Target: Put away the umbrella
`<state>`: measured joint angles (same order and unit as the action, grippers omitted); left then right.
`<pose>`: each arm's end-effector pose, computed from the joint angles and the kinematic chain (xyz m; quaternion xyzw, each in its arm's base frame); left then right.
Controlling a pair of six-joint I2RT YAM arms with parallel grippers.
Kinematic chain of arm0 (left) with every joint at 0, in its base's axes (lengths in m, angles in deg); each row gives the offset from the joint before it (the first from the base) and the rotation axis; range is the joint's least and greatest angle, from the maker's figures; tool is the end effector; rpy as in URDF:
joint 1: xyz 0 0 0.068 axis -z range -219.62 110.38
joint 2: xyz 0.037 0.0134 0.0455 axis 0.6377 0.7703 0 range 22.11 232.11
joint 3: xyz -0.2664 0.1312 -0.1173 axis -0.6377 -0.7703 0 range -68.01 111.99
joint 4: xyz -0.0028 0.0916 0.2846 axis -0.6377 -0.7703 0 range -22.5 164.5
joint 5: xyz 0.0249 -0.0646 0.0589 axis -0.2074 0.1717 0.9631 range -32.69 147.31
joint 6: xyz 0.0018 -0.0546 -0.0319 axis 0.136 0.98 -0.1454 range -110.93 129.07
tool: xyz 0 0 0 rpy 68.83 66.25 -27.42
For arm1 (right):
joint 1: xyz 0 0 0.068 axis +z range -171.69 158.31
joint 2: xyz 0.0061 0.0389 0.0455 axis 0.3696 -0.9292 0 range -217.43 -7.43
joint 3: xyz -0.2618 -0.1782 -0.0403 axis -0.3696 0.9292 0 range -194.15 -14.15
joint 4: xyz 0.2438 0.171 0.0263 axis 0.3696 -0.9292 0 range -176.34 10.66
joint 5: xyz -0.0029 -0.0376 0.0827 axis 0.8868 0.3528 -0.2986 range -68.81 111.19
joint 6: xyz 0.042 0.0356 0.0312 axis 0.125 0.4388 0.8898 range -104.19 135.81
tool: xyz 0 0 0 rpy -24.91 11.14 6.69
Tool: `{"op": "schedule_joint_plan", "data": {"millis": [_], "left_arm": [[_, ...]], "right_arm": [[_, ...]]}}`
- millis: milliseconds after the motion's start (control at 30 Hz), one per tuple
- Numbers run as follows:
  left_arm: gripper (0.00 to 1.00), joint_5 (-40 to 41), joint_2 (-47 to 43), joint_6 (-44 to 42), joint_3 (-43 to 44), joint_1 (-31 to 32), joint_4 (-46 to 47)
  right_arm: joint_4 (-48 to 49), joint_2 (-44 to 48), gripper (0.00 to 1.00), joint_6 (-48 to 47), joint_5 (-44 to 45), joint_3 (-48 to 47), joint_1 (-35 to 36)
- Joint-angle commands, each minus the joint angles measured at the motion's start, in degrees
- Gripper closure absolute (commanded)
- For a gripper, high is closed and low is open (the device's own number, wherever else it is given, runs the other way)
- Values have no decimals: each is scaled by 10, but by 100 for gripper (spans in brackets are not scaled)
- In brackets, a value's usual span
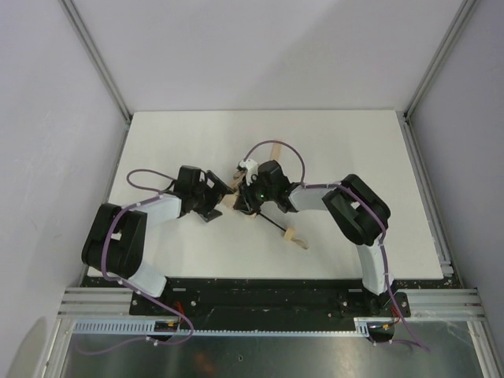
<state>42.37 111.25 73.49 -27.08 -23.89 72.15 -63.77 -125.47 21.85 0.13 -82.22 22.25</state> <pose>0.3110 -0.1006 0.1595 -0.3448 0.8685 -0.3090 0.1772 0.3437 0.3555 0.1419 -0.3630 0.7948 0.3403 0.3474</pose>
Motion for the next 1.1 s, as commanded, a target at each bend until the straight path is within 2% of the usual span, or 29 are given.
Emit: {"op": "schedule_joint_plan", "data": {"millis": [0,233,333,400,567,767,867,1000,1067], "left_arm": [[1,-1,7,-13,-5,0,-4],[1,-12,61,12,-4,19,39],[6,-4,68,19,-22,23,54],[15,7,67,20,-37,24,57],[46,18,75,16,-67,26,63],[81,29,95,1,-70,25,63],[92,29,100,-3,-72,25,63],[94,25,104,-8,-70,25,61],[95,24,102,-9,-69,25,59]], "right_arm": [[-81,-77,100,75,-172,46,-18],[-35,-95,100,122,-248,47,-30],[-11,-104,100,149,-281,47,-40],[4,-109,100,163,-304,47,-46],[34,-118,100,194,-351,46,-58],[29,-105,98,198,-346,46,-59],[-15,-72,82,184,-305,36,-59],[-104,-6,48,136,-215,9,-57],[-154,30,34,105,-169,-8,-54]]}}
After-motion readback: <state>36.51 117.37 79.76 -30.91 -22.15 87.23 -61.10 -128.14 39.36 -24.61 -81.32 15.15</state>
